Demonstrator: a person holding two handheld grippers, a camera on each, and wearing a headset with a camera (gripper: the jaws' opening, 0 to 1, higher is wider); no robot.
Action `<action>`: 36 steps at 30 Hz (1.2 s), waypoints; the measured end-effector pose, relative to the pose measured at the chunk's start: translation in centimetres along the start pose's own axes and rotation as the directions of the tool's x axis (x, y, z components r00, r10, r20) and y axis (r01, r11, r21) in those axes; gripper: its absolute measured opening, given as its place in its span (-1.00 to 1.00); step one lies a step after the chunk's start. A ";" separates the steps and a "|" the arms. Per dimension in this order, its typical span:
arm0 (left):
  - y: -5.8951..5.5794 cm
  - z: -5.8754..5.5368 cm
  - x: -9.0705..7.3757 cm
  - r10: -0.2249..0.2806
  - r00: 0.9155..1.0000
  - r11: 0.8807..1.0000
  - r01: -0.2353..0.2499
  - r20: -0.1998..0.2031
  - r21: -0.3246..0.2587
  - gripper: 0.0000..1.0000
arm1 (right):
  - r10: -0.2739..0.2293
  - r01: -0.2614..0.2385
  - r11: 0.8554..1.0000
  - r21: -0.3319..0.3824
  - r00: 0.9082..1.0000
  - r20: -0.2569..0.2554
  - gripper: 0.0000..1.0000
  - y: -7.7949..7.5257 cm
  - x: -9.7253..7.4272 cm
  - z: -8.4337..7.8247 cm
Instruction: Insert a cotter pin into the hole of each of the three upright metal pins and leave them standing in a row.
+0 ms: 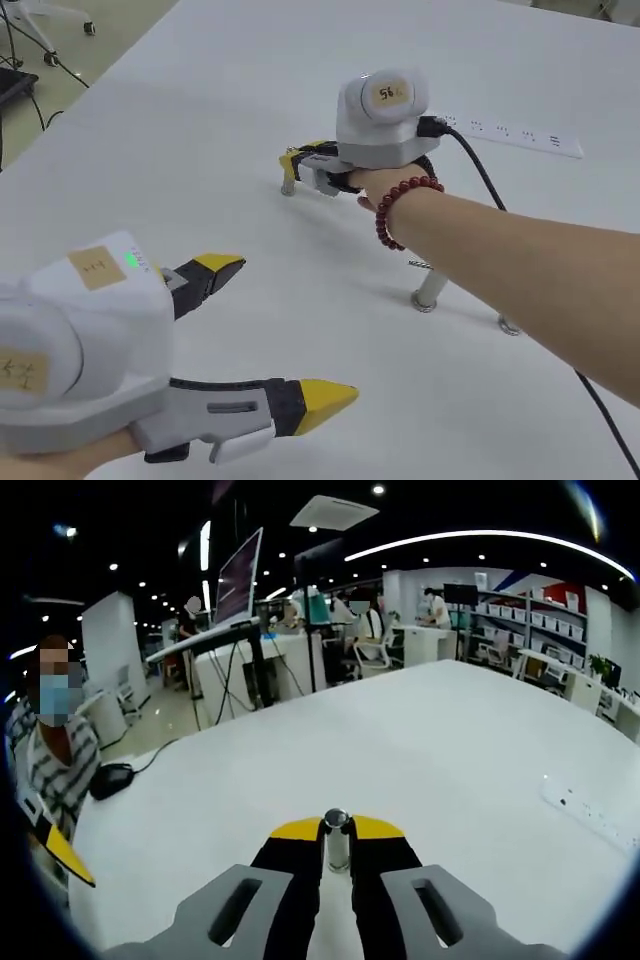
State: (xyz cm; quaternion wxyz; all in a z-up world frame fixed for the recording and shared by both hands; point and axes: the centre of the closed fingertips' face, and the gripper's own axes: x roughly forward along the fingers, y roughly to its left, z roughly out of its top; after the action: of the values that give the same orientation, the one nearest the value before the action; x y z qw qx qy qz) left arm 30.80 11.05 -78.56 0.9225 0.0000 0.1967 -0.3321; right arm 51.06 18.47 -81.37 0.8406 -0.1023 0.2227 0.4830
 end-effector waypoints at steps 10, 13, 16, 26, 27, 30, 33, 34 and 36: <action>-0.3 0.2 -0.2 0.004 1.000 1.000 -0.004 -0.002 0.009 0.77 | 0.039 -0.042 0.995 -0.093 0.999 -0.033 -0.80 2.6 -1.5 -0.2; -0.3 0.3 -0.3 0.009 1.000 1.000 -0.009 0.000 0.012 0.77 | 0.046 -0.049 0.993 -0.103 0.998 -0.034 -0.80 3.3 -2.2 -0.2; -0.3 0.4 -0.4 0.013 1.000 1.000 -0.013 -0.001 0.014 0.77 | 0.046 -0.049 0.994 -0.100 0.998 -0.033 -0.80 3.9 -3.0 -0.2; -0.7 1.0 -0.8 0.022 1.000 0.999 -0.022 -0.001 0.033 0.75 | 0.052 -0.056 0.994 -0.089 0.998 -0.046 -0.80 5.8 -5.6 -1.5; -0.8 1.0 -0.9 0.021 1.000 0.999 -0.021 -0.001 0.034 0.75 | 0.054 -0.058 0.994 -0.089 0.997 -0.048 -0.80 6.0 -5.9 -1.6; -1.0 1.2 -1.0 0.022 1.000 0.999 -0.022 -0.001 0.038 0.75 | 0.058 -0.062 0.994 -0.095 0.997 -0.049 -0.80 6.7 -6.9 -1.9; -1.3 1.3 -1.1 0.024 1.000 0.999 -0.024 -0.001 0.042 0.75 | 0.061 -0.064 0.994 -0.086 0.997 -0.040 -0.80 7.1 -7.8 -2.0; -1.3 1.3 -1.2 0.024 1.000 0.999 -0.024 -0.001 0.042 0.75 | 0.061 -0.064 0.994 -0.084 0.997 -0.038 -0.80 7.2 -8.1 -2.1; -1.5 1.4 -1.2 0.027 1.000 0.999 -0.027 0.001 0.040 0.75 | 0.063 -0.066 0.994 -0.086 0.997 -0.040 -0.80 7.5 -8.6 -2.4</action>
State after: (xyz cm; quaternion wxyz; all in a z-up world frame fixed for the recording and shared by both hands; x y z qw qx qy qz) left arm 29.50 10.44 -76.66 0.9267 0.0209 0.1897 -0.3237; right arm 40.26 14.82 -79.10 0.8150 -0.1406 0.2204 0.5172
